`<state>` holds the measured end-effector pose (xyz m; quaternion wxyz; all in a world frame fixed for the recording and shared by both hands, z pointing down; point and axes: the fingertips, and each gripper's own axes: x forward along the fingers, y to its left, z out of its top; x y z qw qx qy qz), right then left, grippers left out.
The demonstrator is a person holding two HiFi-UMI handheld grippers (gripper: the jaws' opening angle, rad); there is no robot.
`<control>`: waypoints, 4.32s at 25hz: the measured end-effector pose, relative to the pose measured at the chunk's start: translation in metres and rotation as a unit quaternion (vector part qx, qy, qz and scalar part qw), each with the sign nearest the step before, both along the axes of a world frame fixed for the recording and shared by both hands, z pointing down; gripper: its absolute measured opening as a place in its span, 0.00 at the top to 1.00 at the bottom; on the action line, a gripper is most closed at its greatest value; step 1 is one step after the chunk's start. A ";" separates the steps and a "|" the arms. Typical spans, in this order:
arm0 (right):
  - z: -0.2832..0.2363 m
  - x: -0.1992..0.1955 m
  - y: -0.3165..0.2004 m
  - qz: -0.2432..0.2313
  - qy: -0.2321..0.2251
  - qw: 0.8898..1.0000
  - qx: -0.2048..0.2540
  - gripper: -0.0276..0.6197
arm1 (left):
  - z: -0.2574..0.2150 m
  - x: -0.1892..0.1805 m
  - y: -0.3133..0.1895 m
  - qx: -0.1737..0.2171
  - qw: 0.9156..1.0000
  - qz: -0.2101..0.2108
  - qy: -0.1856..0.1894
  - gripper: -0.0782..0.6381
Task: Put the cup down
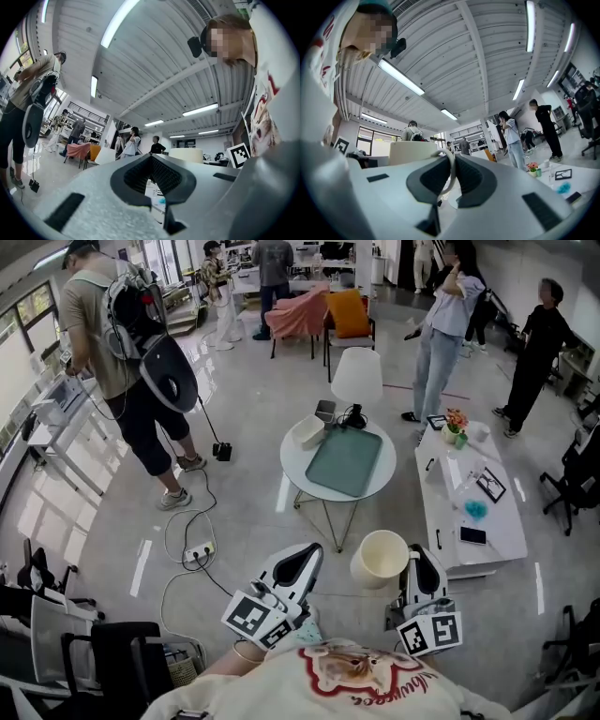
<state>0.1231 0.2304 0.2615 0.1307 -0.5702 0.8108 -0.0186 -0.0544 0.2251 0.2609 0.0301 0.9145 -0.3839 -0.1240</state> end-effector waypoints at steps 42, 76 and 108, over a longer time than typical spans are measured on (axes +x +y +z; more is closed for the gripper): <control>-0.004 -0.021 -0.262 0.026 -0.018 0.999 0.015 0.88 | -0.008 -0.018 -0.275 0.014 1.000 0.022 -0.007 0.87; -0.021 -0.018 -0.443 -0.088 0.020 0.992 0.085 0.88 | -0.018 -0.009 -0.452 0.007 1.000 -0.010 -0.016 0.87; 0.120 -0.034 -0.497 -0.110 0.049 0.993 0.003 0.88 | 0.088 0.008 -0.488 -0.093 0.995 0.001 -0.038 0.87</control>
